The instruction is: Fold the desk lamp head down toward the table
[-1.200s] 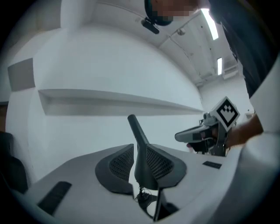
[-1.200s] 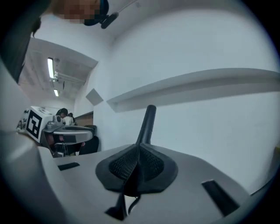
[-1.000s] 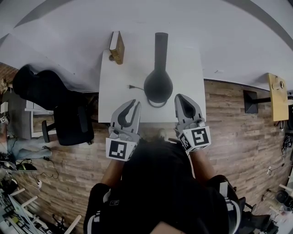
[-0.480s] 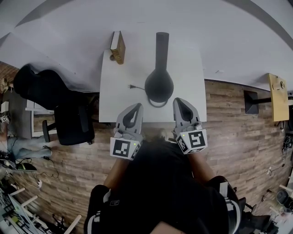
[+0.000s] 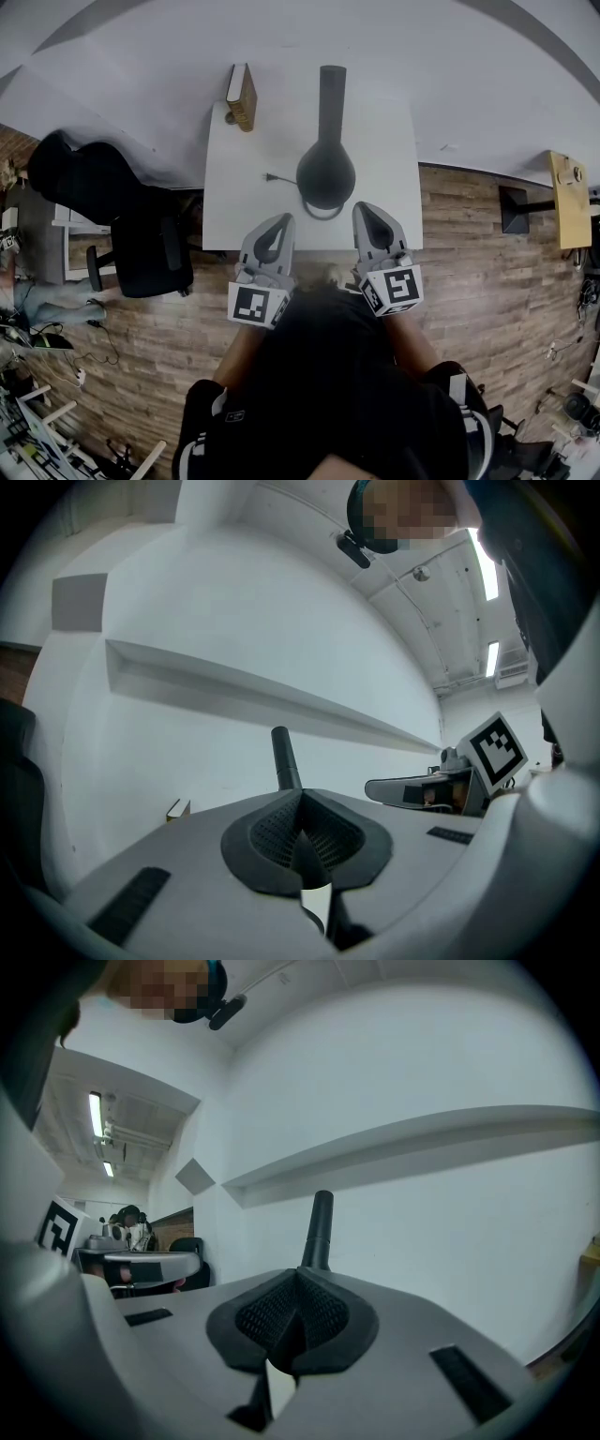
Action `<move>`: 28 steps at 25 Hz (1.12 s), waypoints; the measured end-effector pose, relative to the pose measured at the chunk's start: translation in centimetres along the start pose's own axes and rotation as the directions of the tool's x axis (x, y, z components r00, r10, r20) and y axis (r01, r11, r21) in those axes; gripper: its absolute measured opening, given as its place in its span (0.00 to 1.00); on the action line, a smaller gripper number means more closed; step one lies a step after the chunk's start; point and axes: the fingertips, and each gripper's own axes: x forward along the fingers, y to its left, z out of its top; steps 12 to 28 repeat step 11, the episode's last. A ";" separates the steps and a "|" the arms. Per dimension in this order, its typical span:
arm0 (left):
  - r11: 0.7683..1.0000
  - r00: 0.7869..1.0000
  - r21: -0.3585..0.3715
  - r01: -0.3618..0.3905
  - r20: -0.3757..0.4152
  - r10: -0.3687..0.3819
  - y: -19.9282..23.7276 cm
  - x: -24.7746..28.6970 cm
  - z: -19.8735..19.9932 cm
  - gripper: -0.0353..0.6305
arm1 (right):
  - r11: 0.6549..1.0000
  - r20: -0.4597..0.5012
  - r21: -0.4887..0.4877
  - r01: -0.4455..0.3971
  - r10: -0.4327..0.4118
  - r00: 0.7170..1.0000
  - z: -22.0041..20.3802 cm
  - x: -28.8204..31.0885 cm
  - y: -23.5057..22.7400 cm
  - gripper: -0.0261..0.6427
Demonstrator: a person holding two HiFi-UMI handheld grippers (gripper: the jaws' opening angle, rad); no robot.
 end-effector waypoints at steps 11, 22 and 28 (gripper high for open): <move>0.999 1.000 -0.034 -0.006 0.008 0.006 -0.2 0.2 0.3 0.09 | 1.000 -0.006 0.000 0.001 -0.001 1.000 -0.1 -0.3 0.0 0.06; 0.999 1.000 -0.034 -0.006 0.008 0.006 -0.2 0.2 0.3 0.09 | 1.000 -0.006 0.000 0.001 -0.001 1.000 -0.1 -0.3 0.0 0.06; 0.999 1.000 -0.034 -0.006 0.008 0.006 -0.2 0.2 0.3 0.09 | 1.000 -0.006 0.000 0.001 -0.001 1.000 -0.1 -0.3 0.0 0.06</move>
